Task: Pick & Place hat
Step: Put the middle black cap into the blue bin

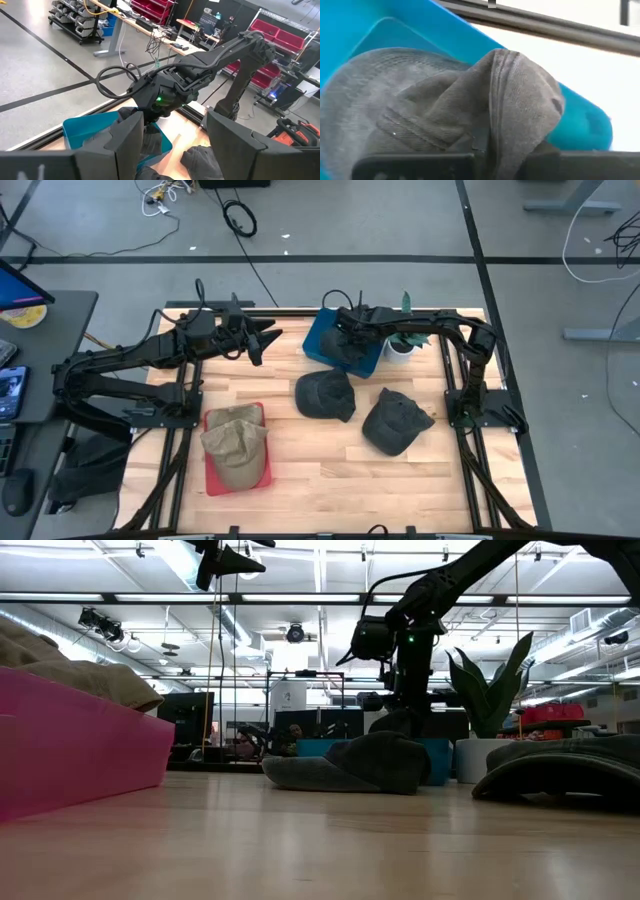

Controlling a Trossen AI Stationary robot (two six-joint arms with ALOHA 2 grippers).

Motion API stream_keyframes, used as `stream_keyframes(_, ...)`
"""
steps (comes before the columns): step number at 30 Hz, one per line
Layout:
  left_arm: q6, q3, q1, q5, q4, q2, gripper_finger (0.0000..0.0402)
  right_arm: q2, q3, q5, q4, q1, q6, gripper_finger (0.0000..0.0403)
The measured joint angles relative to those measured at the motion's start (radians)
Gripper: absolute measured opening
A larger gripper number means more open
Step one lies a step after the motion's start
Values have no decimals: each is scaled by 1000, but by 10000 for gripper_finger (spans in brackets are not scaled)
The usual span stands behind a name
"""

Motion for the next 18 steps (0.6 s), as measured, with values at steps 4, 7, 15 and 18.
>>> stream_keyframes(4,0,0,0,0,0,0,220,0,0,14,1,1,-44,29)
stream_keyframes(7,0,0,0,0,0,0,220,0,0,29,12,5,-93,29)
stream_keyframes(15,0,0,0,0,0,0,220,0,0,50,19,7,-197,29)
stream_keyframes(18,0,0,0,0,0,0,220,2,0,58,17,8,-243,29)
